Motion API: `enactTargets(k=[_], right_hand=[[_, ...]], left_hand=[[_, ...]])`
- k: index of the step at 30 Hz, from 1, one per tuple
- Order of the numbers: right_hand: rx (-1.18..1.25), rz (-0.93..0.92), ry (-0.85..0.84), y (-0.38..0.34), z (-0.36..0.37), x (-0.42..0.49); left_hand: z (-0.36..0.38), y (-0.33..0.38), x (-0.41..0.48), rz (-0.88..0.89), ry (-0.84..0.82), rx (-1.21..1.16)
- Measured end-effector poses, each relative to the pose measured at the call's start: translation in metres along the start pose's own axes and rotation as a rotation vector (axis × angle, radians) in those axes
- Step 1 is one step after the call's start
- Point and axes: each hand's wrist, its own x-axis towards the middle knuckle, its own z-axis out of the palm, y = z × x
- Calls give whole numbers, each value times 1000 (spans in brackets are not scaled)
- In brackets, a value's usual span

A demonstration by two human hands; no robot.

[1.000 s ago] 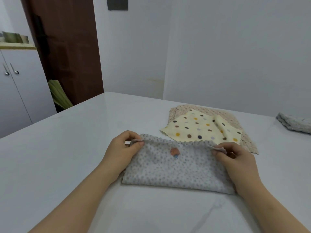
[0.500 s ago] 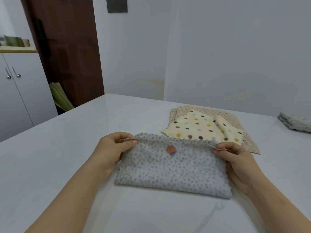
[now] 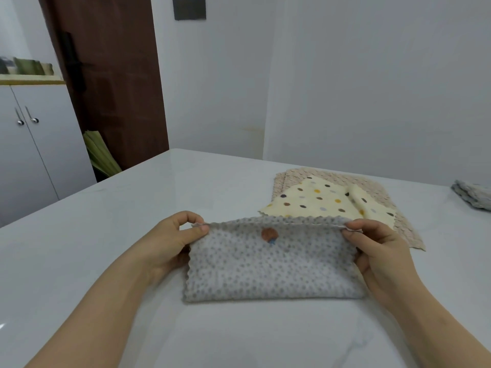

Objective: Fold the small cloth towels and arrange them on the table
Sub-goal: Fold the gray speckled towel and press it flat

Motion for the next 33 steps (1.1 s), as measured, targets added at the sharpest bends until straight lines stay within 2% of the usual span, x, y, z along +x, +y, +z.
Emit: enactTargets(k=[2,5,8,11,13,15,17,19,22,28,33], right_hand=[[8,4,-29,-3,3,-3],[34,13,-63,-16,6,-2],[-18,28,-55,-23,6,-4],[-290,55,-8,-10,2,-7],[-539,-12,-8,-1,-2,-7],[-751,-87,-27,4,-2,-6],[-853,-93,-38,5,-1,-5],[-851,-65,-46,7,-1,-4],[-778,-37,-39,7,-2,-3],[-552,-52,41,8,-3,-5],[-411,-79,90,9,-6,-3]], left_hand=[[-1,2,-4,50,12,-32],[1,8,-10,118,-43,-240],[4,9,-9,77,-78,-347],[6,-1,2,18,-15,-203],[6,-8,10,21,67,-99],[6,-14,15,106,145,114],[7,-17,16,207,205,368],[7,-18,16,240,226,449],[8,-17,16,230,247,428],[5,-19,12,198,242,205],[1,-10,9,74,127,-12]])
